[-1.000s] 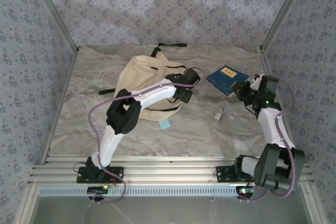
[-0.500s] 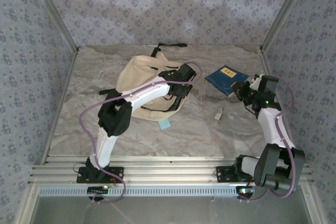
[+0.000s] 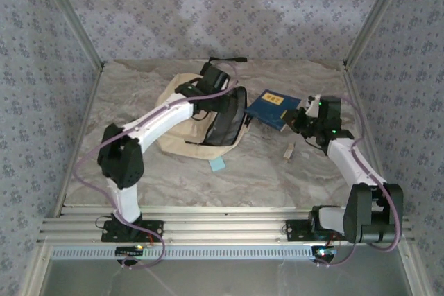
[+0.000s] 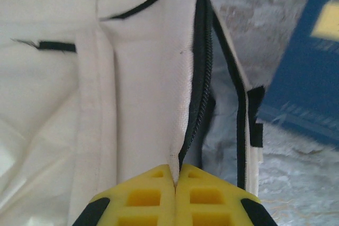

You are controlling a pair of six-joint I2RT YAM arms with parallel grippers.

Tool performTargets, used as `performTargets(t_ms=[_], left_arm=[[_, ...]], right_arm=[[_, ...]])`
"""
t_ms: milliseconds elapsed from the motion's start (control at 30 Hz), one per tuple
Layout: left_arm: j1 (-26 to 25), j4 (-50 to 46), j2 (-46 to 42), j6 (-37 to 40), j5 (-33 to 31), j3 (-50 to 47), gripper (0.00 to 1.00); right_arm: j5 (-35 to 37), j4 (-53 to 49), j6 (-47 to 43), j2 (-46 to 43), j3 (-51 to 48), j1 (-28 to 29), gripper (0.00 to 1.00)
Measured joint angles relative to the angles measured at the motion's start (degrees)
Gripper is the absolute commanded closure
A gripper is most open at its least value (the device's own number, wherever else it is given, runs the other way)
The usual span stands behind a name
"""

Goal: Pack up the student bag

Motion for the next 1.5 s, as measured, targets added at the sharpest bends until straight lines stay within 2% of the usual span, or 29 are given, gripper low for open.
performTargets(t_ms=[233,433,733,900,1167,1500], left_arm=[[3.17,1.18,-5.42,-0.02,2.99,-2.75,1.0],[3.3,3.13,-6.93,-0.22,5.44,-4.92,1.0],[3.3,5.64,-7.61,-1.57,9.05,-6.19,1.0],[3.3,6.97,-8.28,-1.73,10.08,-6.34,1.0],[3.32,10.78,-10.45,-1.7,12.76,-8.9,1.0],[3.3,13.7,-11.58,-3.23,16.41,-12.04,1.0]], right_arm=[[0.44,5.95,1.97,5.18,1.53,8.02,1.0],[0.44,12.72,4.37,12.57,4.46,12.9,1.0],[-1.09,18.53,6.93,27.34,13.33,16.61,1.0],[-3.32,18.25,7.74,33.57,17.33,18.23,1.0],[-6.56,14.78,7.34,36.74,21.33,20.48,1.0],[-8.59,9.11,6.16,50.73,41.03,23.65,1.0]])
